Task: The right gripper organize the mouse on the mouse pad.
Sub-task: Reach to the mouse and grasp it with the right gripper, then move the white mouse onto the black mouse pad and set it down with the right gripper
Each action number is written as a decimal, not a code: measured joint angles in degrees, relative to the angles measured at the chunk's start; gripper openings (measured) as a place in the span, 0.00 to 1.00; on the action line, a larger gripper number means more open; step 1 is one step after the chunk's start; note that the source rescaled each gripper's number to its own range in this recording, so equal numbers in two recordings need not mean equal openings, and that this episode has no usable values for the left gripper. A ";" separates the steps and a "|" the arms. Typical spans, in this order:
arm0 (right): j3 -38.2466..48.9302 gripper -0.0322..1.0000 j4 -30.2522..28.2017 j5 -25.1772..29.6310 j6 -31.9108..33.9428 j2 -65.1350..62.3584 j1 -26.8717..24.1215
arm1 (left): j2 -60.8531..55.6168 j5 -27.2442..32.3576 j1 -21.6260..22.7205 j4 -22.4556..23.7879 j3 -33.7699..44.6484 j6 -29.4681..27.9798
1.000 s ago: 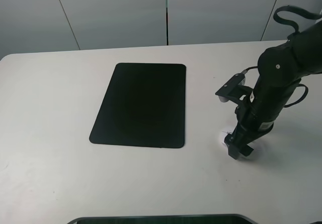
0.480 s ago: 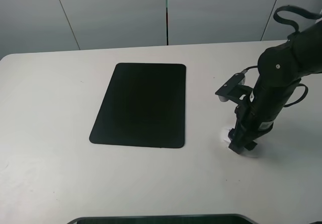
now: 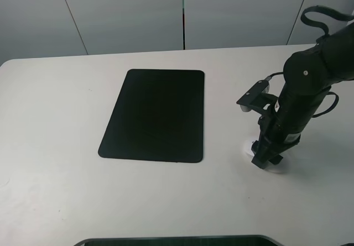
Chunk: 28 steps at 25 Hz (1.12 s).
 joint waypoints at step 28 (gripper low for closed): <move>-10.44 0.03 2.93 16.59 5.78 -12.26 0.00 | 0.00 0.00 0.00 0.35 0.00 -0.12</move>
